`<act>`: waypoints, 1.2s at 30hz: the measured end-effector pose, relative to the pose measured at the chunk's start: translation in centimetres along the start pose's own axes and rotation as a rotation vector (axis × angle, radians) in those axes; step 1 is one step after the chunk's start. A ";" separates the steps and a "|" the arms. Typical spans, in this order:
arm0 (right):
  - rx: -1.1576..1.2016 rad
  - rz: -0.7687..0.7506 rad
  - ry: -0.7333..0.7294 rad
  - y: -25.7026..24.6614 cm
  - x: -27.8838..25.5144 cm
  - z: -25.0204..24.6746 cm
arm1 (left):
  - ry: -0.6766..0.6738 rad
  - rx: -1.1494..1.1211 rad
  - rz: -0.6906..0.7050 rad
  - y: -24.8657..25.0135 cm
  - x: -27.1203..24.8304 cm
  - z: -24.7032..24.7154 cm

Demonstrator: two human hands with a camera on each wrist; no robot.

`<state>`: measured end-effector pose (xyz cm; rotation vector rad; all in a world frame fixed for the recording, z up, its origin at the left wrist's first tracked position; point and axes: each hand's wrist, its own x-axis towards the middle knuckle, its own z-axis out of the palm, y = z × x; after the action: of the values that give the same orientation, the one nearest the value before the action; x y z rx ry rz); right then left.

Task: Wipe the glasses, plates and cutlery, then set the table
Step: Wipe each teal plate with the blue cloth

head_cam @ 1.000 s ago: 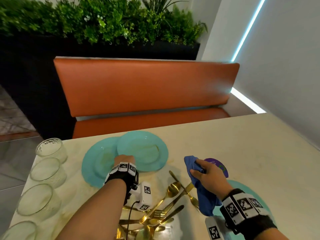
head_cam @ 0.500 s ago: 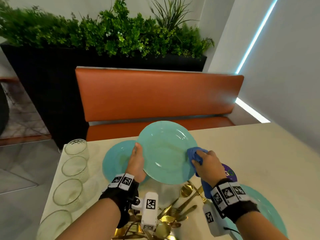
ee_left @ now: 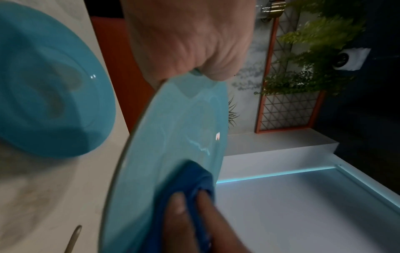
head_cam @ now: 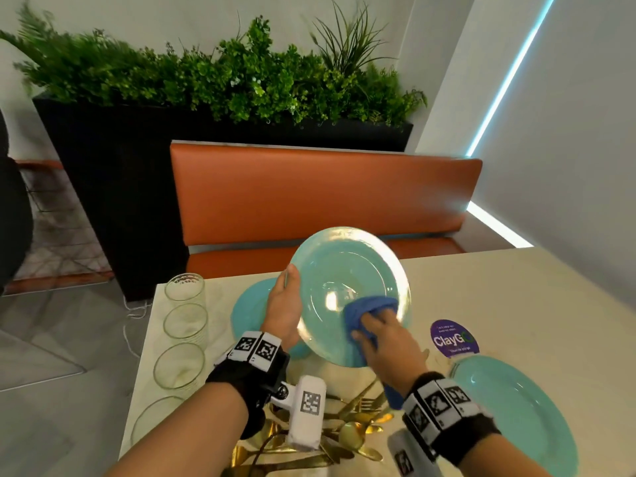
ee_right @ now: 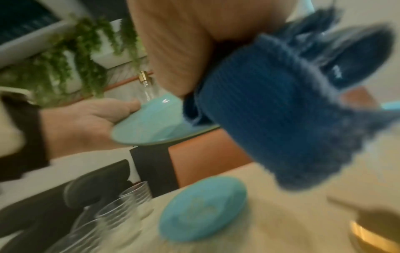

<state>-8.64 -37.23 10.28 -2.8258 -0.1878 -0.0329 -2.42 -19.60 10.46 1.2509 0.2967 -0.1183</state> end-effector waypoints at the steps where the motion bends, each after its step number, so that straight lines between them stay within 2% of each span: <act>1: -0.011 -0.091 -0.109 0.0 -0.9 0.2 | 0.004 0.011 0.006 0.0 0.1 -0.4; 2: -0.041 -0.146 -0.189 0.7 -1.3 -0.3 | 0.005 0.018 0.002 0.0 -0.1 -0.7; 3: -0.057 -0.138 -0.200 1.6 -1.1 -1.1 | 0.004 0.017 -0.007 -0.3 -0.2 -0.9; 4: -0.048 -0.068 -0.149 2.4 -0.6 -1.8 | -0.005 0.023 -0.015 -0.6 -0.4 -1.0; 6: -0.026 0.152 0.086 3.3 0.1 -2.3 | -0.050 0.022 -0.037 -1.0 -1.1 -0.6; 7: 0.017 0.213 0.176 2.5 0.1 -2.1 | -0.074 0.013 -0.042 -1.0 -1.4 -0.2; 8: 0.054 0.188 0.191 1.5 -0.1 -1.5 | -0.087 0.017 -0.034 -0.7 -1.7 0.2; 10: 0.092 -0.019 0.047 0.1 -1.5 -0.1 | -0.084 0.011 -0.017 -0.2 -1.8 0.6; 12: 0.019 -0.177 -0.132 1.2 -2.9 -0.1 | -0.089 -0.008 -0.002 0.1 -1.6 0.5; 13: -0.017 -0.169 -0.139 2.3 -2.8 -0.8 | -0.091 -0.014 0.005 0.1 -1.6 0.4; 14: -0.027 -0.106 -0.079 3.4 -2.3 -1.7 | -0.100 -0.017 0.010 0.1 -1.6 0.5; 16: -0.034 0.083 0.149 4.5 -1.0 -3.0 | -0.133 -0.024 0.001 0.0 -1.9 1.2; 17: -0.027 0.131 0.212 4.2 -0.5 -3.3 | -0.136 -0.018 0.008 -0.1 -2.0 1.8; 19: 0.003 0.041 0.182 2.5 -0.4 -2.6 | -0.122 -0.001 0.033 0.2 -2.3 2.9; 22: -0.008 -0.273 -0.002 2.4 -2.8 -1.0 | -0.084 -0.008 0.049 0.3 -1.9 3.2; 23: -0.035 -0.287 -0.051 3.4 -3.0 -1.7 | -0.074 -0.012 0.051 0.3 -1.8 3.1; 25: -0.104 -0.091 -0.048 5.6 -1.4 -3.6 | -0.073 -0.003 0.025 -0.2 -1.9 3.3; 27: -0.028 0.164 0.150 6.5 0.6 -5.3 | -0.109 0.030 -0.001 -1.0 -2.4 4.1; 28: 0.053 0.176 0.228 5.7 0.8 -5.6 | -0.119 0.038 0.003 -1.2 -2.8 4.8; 29: 0.110 0.103 0.235 4.5 0.7 -5.4 | -0.119 0.038 0.011 -1.3 -3.0 5.5; 31: 0.114 -0.136 0.067 2.8 -0.7 -3.8 | -0.101 0.020 0.041 -1.0 -2.9 6.1; 32: 0.073 -0.205 -0.040 3.0 -1.6 -3.1 | -0.091 0.005 0.047 -0.8 -2.8 6.0; 34: -0.012 -0.150 -0.146 5.0 -1.6 -3.6 | -0.083 -0.014 0.040 -0.6 -2.6 5.3; 36: -0.060 0.023 0.007 7.1 -0.1 -4.6 | -0.090 -0.005 0.023 -0.8 -2.5 4.8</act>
<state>-7.84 -45.33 12.49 -2.8868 -0.1555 -0.0441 -4.26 -24.57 11.83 1.2399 0.2051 -0.1538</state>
